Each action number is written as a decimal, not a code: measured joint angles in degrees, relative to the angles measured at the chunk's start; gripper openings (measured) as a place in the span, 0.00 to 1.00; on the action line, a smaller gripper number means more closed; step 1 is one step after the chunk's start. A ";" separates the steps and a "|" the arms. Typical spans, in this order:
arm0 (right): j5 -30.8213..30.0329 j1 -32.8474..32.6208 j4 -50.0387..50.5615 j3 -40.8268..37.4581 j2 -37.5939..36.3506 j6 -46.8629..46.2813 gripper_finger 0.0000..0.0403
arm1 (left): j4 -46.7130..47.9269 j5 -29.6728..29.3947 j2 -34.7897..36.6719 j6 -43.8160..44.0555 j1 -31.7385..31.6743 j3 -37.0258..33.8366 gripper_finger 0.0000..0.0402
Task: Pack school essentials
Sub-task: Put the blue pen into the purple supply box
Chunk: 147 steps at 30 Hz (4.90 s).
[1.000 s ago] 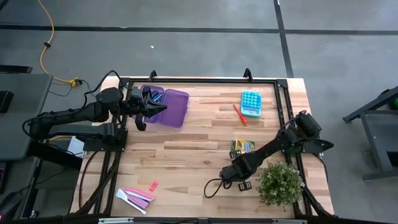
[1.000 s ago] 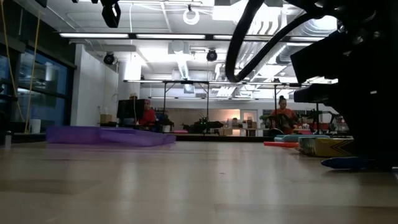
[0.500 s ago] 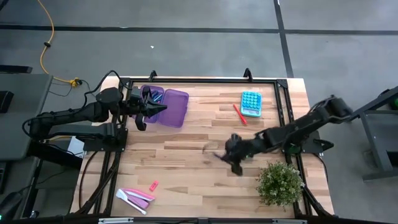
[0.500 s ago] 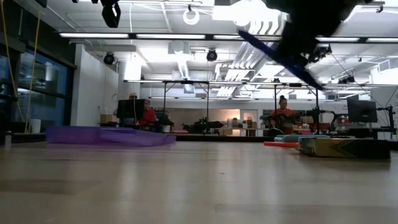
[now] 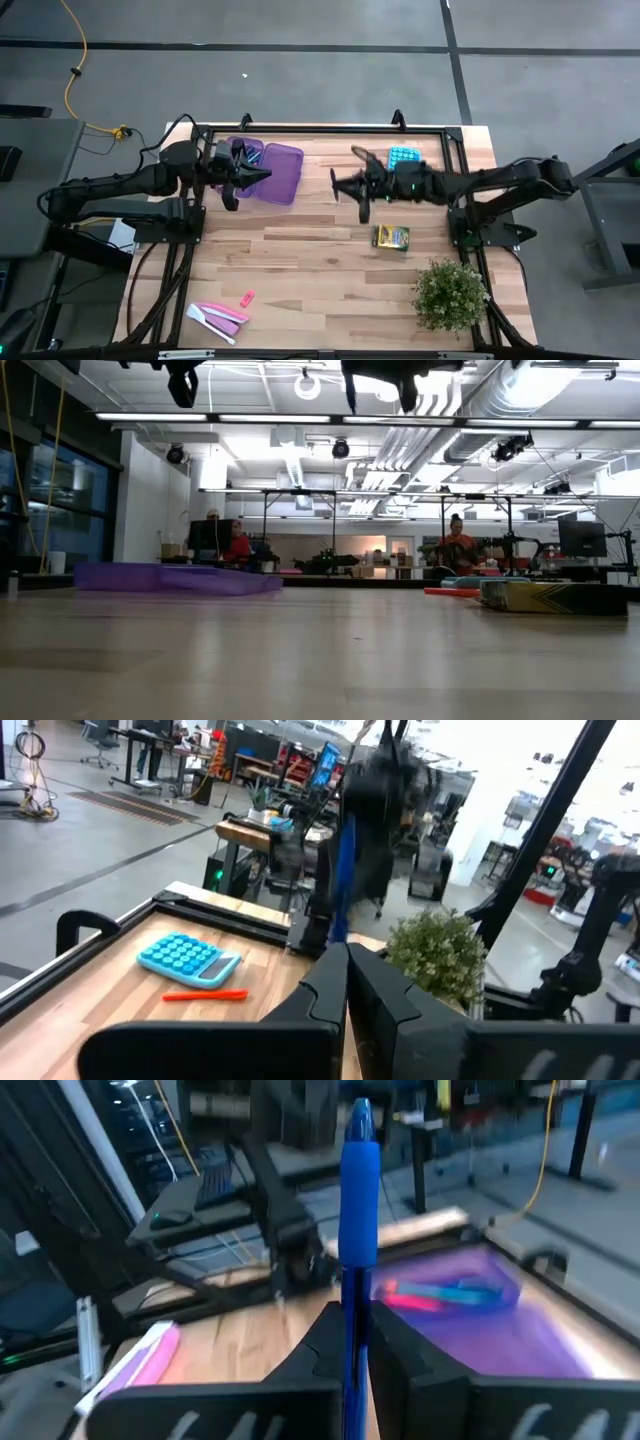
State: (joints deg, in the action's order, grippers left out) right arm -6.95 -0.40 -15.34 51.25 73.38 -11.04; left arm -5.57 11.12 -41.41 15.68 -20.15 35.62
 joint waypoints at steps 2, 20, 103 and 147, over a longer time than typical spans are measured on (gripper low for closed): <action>1.92 1.67 1.30 2.92 -0.02 2.15 0.00 | 0.05 -0.01 -0.81 -0.38 0.01 0.00 0.00; 2.94 2.64 3.35 6.05 0.00 4.07 0.00 | -2.29 0.08 -3.06 -0.85 0.01 0.00 0.00; 18.01 1.42 -23.90 6.13 12.47 -6.48 0.00 | -31.12 10.13 -31.05 10.52 9.48 7.35 0.20; 4.05 4.52 14.66 6.07 -7.90 -1.52 0.50 | 4.87 -4.68 -4.32 -4.26 -1.44 7.34 0.05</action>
State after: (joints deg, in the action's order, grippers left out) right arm -2.90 4.12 -0.68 57.32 65.49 -12.57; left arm -0.71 6.45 -45.73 11.41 -21.59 42.96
